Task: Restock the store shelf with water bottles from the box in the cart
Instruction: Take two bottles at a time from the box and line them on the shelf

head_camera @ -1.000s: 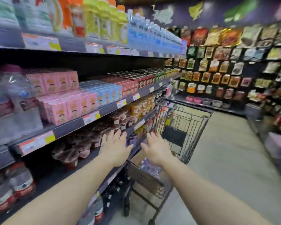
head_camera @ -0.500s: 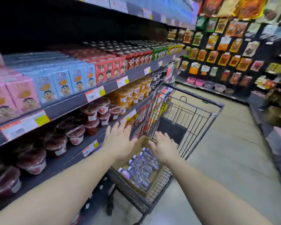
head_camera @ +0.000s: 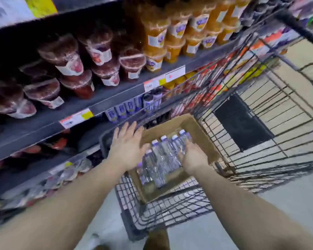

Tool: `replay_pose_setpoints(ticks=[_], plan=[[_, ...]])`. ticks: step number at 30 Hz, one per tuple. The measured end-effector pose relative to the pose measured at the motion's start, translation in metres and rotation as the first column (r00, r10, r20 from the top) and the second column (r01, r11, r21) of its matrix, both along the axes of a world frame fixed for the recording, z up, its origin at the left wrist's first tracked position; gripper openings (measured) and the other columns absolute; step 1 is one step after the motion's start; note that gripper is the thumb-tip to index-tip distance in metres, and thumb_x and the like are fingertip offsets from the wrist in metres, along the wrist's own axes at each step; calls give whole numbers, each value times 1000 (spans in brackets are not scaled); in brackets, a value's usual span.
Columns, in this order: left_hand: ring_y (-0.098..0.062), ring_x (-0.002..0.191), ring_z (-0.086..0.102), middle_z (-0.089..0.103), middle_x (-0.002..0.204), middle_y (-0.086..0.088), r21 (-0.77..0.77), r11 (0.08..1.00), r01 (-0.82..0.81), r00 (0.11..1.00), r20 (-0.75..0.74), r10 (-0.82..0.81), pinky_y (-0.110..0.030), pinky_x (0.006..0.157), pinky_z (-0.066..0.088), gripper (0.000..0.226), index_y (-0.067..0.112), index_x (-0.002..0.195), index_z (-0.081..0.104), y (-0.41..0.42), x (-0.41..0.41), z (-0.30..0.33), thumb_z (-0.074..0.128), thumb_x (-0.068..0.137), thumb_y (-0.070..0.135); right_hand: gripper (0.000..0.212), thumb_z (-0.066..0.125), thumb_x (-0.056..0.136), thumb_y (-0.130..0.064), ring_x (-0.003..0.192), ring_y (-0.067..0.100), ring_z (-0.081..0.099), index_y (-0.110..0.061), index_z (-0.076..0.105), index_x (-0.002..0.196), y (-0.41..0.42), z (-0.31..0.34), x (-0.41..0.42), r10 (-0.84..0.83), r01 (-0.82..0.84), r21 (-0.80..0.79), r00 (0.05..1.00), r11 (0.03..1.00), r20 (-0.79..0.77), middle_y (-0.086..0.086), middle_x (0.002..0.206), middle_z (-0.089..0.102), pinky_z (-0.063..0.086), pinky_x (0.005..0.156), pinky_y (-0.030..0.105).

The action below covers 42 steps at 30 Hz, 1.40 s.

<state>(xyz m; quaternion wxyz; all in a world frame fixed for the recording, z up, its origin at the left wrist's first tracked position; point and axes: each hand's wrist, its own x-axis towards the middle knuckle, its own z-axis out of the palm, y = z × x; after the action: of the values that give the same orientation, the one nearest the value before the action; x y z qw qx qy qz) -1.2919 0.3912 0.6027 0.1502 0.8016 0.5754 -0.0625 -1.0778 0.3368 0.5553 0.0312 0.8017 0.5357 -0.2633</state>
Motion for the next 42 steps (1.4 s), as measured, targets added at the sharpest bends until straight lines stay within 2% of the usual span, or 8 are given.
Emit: replay_pose_setpoints(ticks=[8, 15, 23, 31, 33, 38, 40, 42], plan=[[-29, 150, 13, 22, 162, -7, -14, 998, -56, 995, -85, 55, -49, 120, 6, 70, 18, 152, 31, 12, -25, -68, 44, 94, 55, 63, 53, 94, -37, 127, 33, 42, -9, 28, 145, 12, -95, -50, 158, -181, -147, 975, 972, -157, 15, 139, 43, 42, 100, 40], [-27, 152, 2, 13, 164, -6, -65, 997, -46, 999, -31, 44, -45, 122, -4, 72, 21, 155, 18, 12, -29, -99, 43, 96, 53, 90, 68, 85, -38, 118, 34, 55, -15, 12, 151, -8, -150, -72, 70, -133, -355, 980, 925, -184, 14, 140, 37, 48, 95, 42], [-25, 152, -2, 9, 165, -4, -110, 993, -37, 999, -35, 33, -46, 123, -3, 75, 23, 156, 10, 9, -33, -112, 43, 96, 54, 93, 67, 87, -16, 105, 33, 63, -30, 1, 152, -13, -173, -75, 43, -85, -339, 991, 937, -129, 15, 141, 34, 52, 86, 39], [-22, 152, -4, 8, 165, -1, -144, 989, -43, 999, -3, 43, -44, 123, -6, 74, 23, 156, 11, 4, -33, -111, 42, 96, 54, 65, 77, 77, -31, 92, 19, 62, -20, 46, 133, -3, -170, -56, -103, -17, -367, 947, 930, -305, -2, 103, 63, 52, 80, 29], [-22, 152, -2, 10, 165, 0, -153, 987, -47, 998, 26, 51, -42, 123, -6, 74, 23, 155, 12, 1, -31, -111, 44, 95, 53, 62, 80, 75, -26, 85, 12, 63, -16, 52, 129, -2, -166, -45, -277, 48, -432, 829, 901, -486, -6, 95, 65, 51, 76, 23], [-23, 144, 28, 32, 157, -4, -294, 942, -162, 958, 183, 222, -35, 119, 22, 78, 18, 153, 24, -5, -16, -107, 58, 91, 49, 55, 82, 70, -14, 108, 22, 64, -28, 60, 118, 1, -139, -25, -592, 24, -596, 144, 803, -793, 5, 117, 67, 49, 98, 40], [-19, 130, 47, 48, 144, 1, -529, 799, -288, 834, 272, 480, -32, 110, 36, 78, 19, 148, 36, -4, -12, -102, 68, 84, 51, 74, 86, 65, -17, 110, 24, 63, -18, 54, 132, 5, -131, -27, -599, -118, -590, -60, 798, -798, 9, 123, 65, 53, 92, 36], [-15, 118, 57, 60, 132, 6, -817, 512, -264, 605, 273, 748, -39, 108, 42, 77, 20, 134, 52, -2, -14, -100, 72, 71, 60, 79, 82, 72, -16, 114, 28, 59, -10, 44, 141, 10, -125, -32, -594, -221, -557, -173, 801, -786, 14, 129, 60, 53, 94, 36]])
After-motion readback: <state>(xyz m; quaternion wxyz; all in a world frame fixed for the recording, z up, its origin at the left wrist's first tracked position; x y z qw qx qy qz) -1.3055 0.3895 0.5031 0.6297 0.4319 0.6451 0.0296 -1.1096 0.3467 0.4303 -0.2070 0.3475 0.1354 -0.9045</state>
